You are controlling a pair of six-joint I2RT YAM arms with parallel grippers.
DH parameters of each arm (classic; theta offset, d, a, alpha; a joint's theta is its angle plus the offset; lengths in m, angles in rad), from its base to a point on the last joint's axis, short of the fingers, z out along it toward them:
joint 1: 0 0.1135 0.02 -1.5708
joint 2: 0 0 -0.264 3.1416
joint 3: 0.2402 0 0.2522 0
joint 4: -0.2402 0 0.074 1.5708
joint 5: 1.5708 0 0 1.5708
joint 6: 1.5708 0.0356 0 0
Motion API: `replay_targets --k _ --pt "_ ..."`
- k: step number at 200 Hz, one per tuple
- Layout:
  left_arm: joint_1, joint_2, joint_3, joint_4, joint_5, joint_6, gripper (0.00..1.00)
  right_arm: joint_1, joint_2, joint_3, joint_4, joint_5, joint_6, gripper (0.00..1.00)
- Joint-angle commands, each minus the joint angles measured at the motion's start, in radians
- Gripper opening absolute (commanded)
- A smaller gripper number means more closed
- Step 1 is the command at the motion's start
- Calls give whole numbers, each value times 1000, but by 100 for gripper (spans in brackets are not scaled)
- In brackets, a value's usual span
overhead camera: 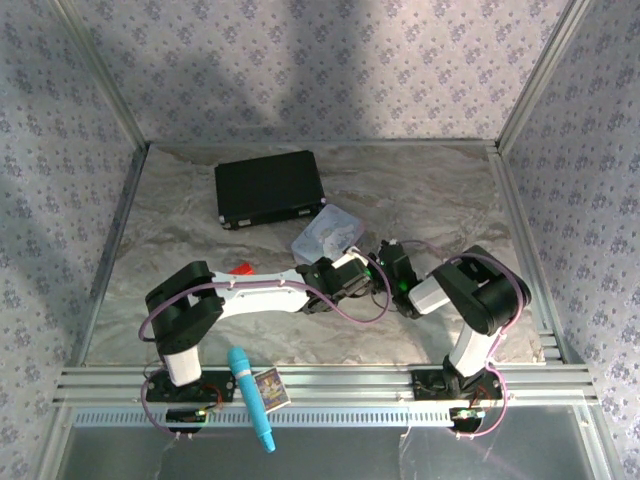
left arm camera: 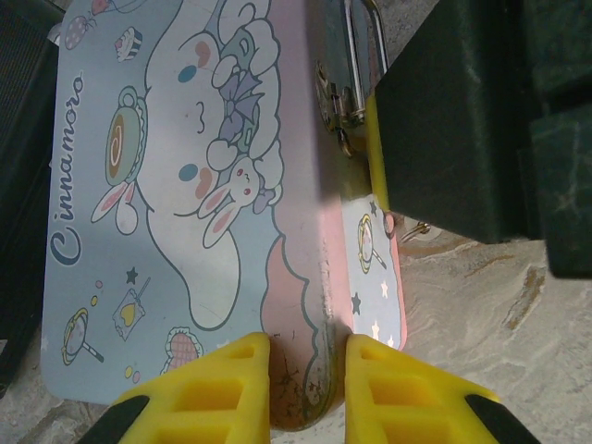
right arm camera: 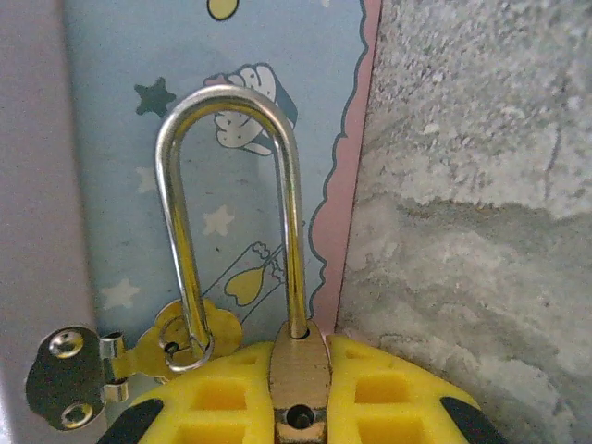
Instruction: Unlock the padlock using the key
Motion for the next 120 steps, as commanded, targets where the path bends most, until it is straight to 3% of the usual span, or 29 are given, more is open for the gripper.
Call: replay_targets --k 1,64,120 --pt "2 52 -81 -251 179 -40 19 -20 16 -9 -1 166 41 0" --pt "0 53 -93 -247 180 -53 19 -187 -82 -50 8 -13 -2 0" --pt "12 48 -83 -246 165 -73 20 -223 -121 64 -458 -282 -191 0"
